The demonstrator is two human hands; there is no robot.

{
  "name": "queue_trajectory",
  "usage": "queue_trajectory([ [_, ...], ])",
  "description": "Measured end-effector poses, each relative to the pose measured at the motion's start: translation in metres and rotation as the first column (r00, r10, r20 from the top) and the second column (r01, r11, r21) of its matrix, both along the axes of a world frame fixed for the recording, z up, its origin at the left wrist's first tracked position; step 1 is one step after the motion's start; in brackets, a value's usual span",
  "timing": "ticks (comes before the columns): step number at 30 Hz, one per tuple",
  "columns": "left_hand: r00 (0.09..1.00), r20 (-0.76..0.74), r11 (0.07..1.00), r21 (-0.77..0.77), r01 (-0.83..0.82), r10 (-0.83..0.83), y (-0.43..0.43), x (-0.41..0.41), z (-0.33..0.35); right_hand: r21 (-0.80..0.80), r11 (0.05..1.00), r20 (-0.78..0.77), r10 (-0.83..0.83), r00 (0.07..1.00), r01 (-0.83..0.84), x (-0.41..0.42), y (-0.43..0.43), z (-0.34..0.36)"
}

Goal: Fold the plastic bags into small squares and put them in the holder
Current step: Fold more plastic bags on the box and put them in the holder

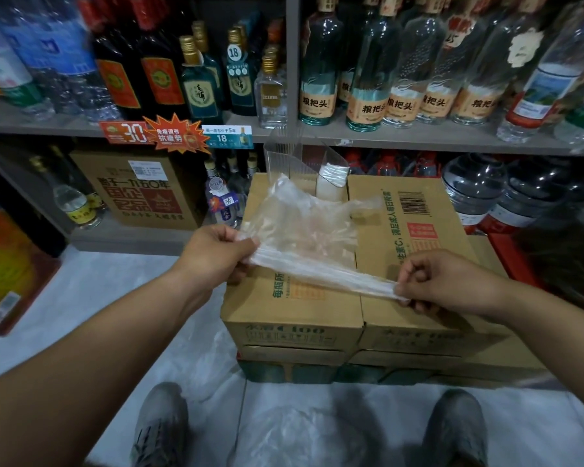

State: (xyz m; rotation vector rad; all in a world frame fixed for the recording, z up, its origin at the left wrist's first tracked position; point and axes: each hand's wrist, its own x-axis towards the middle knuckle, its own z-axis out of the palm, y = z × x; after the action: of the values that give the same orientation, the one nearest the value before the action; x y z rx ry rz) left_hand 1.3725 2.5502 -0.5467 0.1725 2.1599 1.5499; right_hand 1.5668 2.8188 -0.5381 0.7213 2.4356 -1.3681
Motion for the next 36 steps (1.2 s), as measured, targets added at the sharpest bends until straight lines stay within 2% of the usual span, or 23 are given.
queue_trajectory([
  [4,0.996,0.073,0.996,-0.078,0.052,-0.047,0.0,0.0,-0.006,0.135,0.99,0.06,0.034,0.998,-0.042,0.0,0.016,0.001],
  [10,0.983,-0.074,0.929,-0.345,0.133,-0.168,-0.003,-0.004,-0.011,0.294,0.946,0.144,0.099,0.985,-0.138,-0.003,0.019,0.004],
  [12,0.977,-0.129,0.924,-0.366,0.113,-0.171,0.002,-0.006,-0.009,0.327,0.938,0.14,0.074,0.987,-0.116,-0.007,0.018,0.011],
  [14,0.975,-0.159,0.941,-0.325,0.094,-0.152,0.012,-0.006,-0.003,0.331,0.943,0.07,0.001,0.998,-0.024,-0.012,0.023,0.018],
  [17,0.98,-0.16,0.978,-0.19,0.084,-0.115,0.026,-0.009,0.003,0.211,0.962,-0.107,-0.154,0.982,0.174,-0.022,0.032,0.017],
  [20,0.98,-0.194,0.997,-0.071,0.039,-0.052,0.04,-0.014,0.001,0.019,0.944,-0.244,-0.315,0.917,0.329,-0.035,0.033,0.012],
  [23,0.976,-0.215,1.0,0.024,0.017,-0.012,0.054,-0.019,-0.004,-0.124,0.902,-0.297,-0.431,0.852,0.413,-0.049,0.033,0.007],
  [27,0.979,-0.201,0.989,0.136,0.055,-0.027,0.066,-0.023,-0.01,-0.267,0.863,-0.286,-0.495,0.82,0.428,-0.059,0.033,-0.001],
  [31,0.977,-0.212,0.993,0.119,-0.009,0.034,0.068,-0.027,-0.011,-0.315,0.831,-0.273,-0.543,0.794,0.459,-0.059,0.038,-0.005],
  [36,0.985,-0.115,0.989,0.079,-0.123,0.132,0.055,-0.04,-0.017,-0.194,0.8,-0.282,-0.599,0.749,0.567,-0.046,0.047,-0.01],
])
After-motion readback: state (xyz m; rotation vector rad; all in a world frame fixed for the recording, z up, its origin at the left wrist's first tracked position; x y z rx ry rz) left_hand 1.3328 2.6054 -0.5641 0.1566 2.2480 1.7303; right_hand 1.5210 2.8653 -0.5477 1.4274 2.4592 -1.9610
